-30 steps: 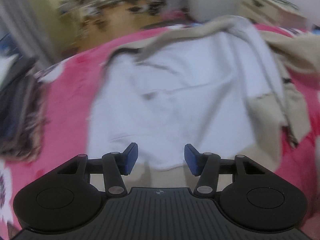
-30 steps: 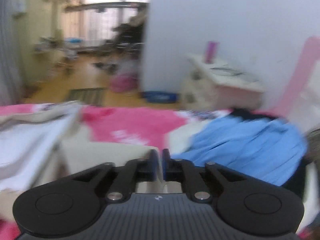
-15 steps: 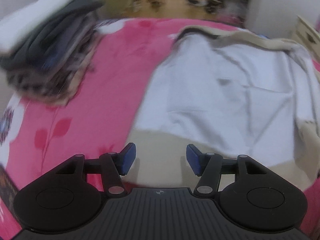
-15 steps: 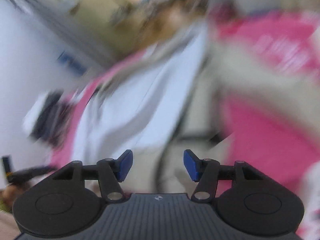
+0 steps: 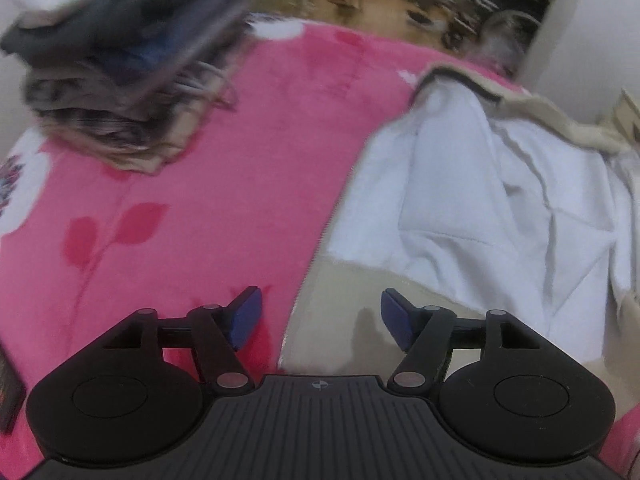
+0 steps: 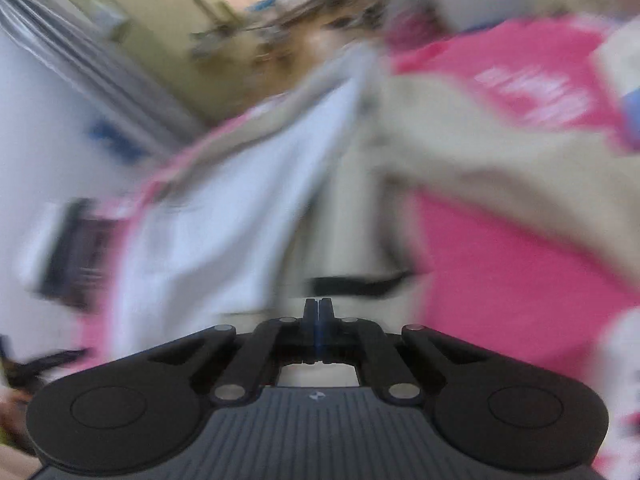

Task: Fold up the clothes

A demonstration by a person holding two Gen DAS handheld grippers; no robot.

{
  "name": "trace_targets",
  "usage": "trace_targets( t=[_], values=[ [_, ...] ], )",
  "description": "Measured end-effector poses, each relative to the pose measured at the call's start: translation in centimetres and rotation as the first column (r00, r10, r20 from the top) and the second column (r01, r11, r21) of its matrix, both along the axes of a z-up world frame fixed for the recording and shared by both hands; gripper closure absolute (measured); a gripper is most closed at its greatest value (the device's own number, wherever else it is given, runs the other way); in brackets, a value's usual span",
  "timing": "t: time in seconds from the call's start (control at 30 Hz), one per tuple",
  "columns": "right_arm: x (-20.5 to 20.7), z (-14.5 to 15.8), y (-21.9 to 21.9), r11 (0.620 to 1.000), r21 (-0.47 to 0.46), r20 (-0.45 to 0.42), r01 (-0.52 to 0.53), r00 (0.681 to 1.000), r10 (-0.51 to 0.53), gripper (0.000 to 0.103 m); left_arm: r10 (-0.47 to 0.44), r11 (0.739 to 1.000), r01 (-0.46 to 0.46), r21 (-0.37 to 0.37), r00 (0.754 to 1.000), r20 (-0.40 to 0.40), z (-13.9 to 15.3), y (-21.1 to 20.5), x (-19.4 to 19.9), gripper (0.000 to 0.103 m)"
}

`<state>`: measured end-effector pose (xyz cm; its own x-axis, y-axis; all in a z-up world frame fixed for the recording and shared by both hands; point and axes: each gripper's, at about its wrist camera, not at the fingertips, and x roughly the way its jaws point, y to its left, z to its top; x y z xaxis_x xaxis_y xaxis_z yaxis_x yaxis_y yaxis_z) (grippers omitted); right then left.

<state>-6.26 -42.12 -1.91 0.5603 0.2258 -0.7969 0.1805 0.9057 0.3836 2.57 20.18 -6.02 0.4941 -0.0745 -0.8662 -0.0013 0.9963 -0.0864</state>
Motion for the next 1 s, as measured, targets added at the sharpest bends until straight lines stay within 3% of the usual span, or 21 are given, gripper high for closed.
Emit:
trace_targets(
  t=[0.03,0.1,0.2,0.27,0.37,0.4,0.43,0.47,0.53,0.63,0.77,1.0],
  values=[
    [-0.5,0.0,-1.2,0.999,-0.030,-0.027,0.018,0.999,-0.019,0.103,-0.009,1.000,0.009,0.006,1.000,-0.007,-0.6,-0.2,0.6,0.036],
    [-0.9,0.4,-2.8,0.999,0.007,-0.049,0.054,0.997,-0.054,0.102,-0.024,1.000,0.025,0.012,0.999,-0.024,-1.9,-0.6,1.8,0.036],
    [0.8,1.6,-1.6,1.000,0.026,-0.053,0.005,0.999,-0.004,0.100,-0.022,1.000,0.022,0.009,0.999,-0.050,-3.4,-0.8,2.9,0.040],
    [3.0,2.7,0.3,0.996,0.002,-0.065,-0.084,0.994,0.084,0.100,-0.018,1.000,0.018,0.001,1.000,-0.014,-3.4,-1.0,2.6,0.053],
    [6.4,4.3,3.6,0.969,-0.048,-0.098,-0.243,0.966,0.238,0.099,-0.017,1.000,0.018,-0.013,0.999,0.039,-3.1,-0.8,1.9,0.081],
    [7.4,4.8,5.2,0.952,-0.071,-0.098,-0.299,0.951,0.292,0.098,-0.011,1.000,0.012,-0.019,0.998,0.063,-2.8,-0.8,1.5,0.098],
    [8.2,5.2,6.4,0.938,-0.080,-0.085,-0.338,0.940,0.331,0.097,-0.001,1.000,0.003,-0.030,0.997,0.081,-2.5,-0.6,1.2,0.103],
    [8.7,5.5,7.2,0.932,-0.071,-0.060,-0.355,0.934,0.351,0.097,0.010,0.999,-0.006,-0.041,0.995,0.098,-2.1,-0.4,0.8,0.103],
    [9.5,5.8,8.7,0.928,-0.035,-0.007,-0.372,0.928,0.372,0.097,0.055,0.990,-0.038,-0.134,0.991,0.125,-0.9,0.4,0.1,0.103],
    [9.9,4.7,9.7,0.932,0.063,0.033,-0.356,0.934,0.355,0.097,0.077,0.951,-0.029,-0.307,0.987,0.144,1.6,0.4,-0.4,0.103],
    [9.1,2.6,10.3,0.931,0.147,-0.003,-0.335,0.941,0.340,0.097,0.000,0.973,0.046,-0.226,0.981,0.196,4.1,-1.6,0.0,0.103],
    [7.2,2.6,9.9,0.921,0.196,0.004,-0.338,0.939,0.344,0.097,-0.025,0.964,0.054,-0.260,0.993,0.112,2.3,-2.6,0.4,0.103]
  ],
)
